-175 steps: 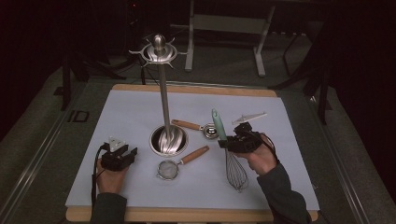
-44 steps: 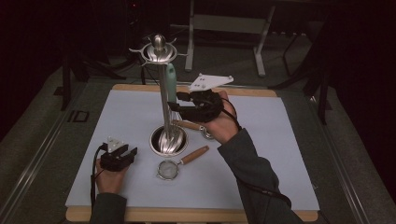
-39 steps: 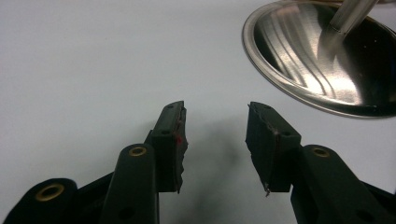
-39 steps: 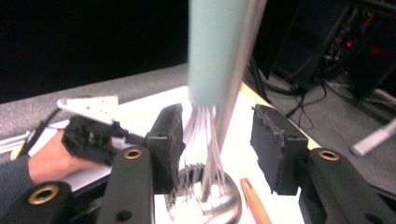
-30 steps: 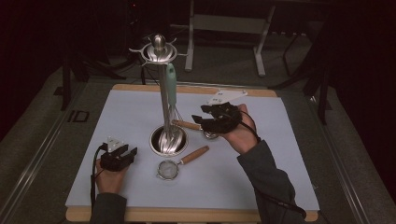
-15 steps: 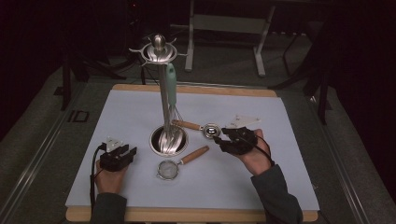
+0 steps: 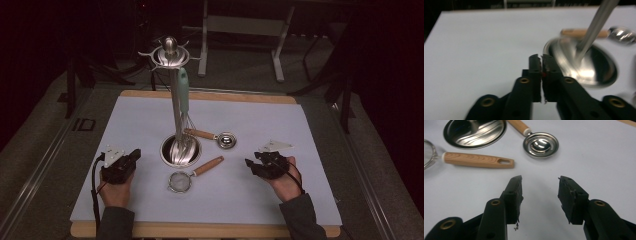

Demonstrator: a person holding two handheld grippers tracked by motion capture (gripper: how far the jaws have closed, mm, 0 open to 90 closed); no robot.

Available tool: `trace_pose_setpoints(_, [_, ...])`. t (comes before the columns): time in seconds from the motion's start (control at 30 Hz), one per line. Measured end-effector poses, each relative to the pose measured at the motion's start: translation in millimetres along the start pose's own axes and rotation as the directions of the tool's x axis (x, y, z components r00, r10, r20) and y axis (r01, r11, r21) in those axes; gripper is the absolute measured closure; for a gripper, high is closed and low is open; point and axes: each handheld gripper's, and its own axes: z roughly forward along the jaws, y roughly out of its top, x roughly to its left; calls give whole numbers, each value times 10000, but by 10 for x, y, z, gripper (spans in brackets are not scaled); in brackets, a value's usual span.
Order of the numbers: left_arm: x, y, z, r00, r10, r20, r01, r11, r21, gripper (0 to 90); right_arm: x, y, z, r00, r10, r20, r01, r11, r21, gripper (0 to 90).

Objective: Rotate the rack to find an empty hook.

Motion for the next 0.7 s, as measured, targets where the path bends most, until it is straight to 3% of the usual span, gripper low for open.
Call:
trace_pose_setpoints(0.1, [-73,92,-38,9994,92,323,-82,9995,-304,900,18,10,15,10000,-42,-16,42,10000,-56,537])
trace_pose_setpoints(0.23, [-135,232,-87,9977,61,681,-16,9978,-666,900,59,-10,41,9984,-399,394,399,9992,8,535])
trace_pose_setpoints(0.3, [-160,322,-139,9967,81,808,-2,9953,-973,900,54,-24,46,9987,-406,310,405,9992,40,534])
trace_pose_setpoints(0.37, [-194,430,-199,9959,133,890,-7,9903,-1392,900,28,-35,28,9999,-143,-16,143,9999,-54,533])
trace_pose_setpoints(0.57, [-308,734,-304,9915,257,1278,55,9712,-2382,900,-24,-93,11,9999,93,59,-93,9999,65,530])
trace_pose_setpoints(0.7, [-397,922,-320,9875,529,1484,-88,9591,-2830,900,-79,-119,6,9973,666,-302,-667,9978,-41,528])
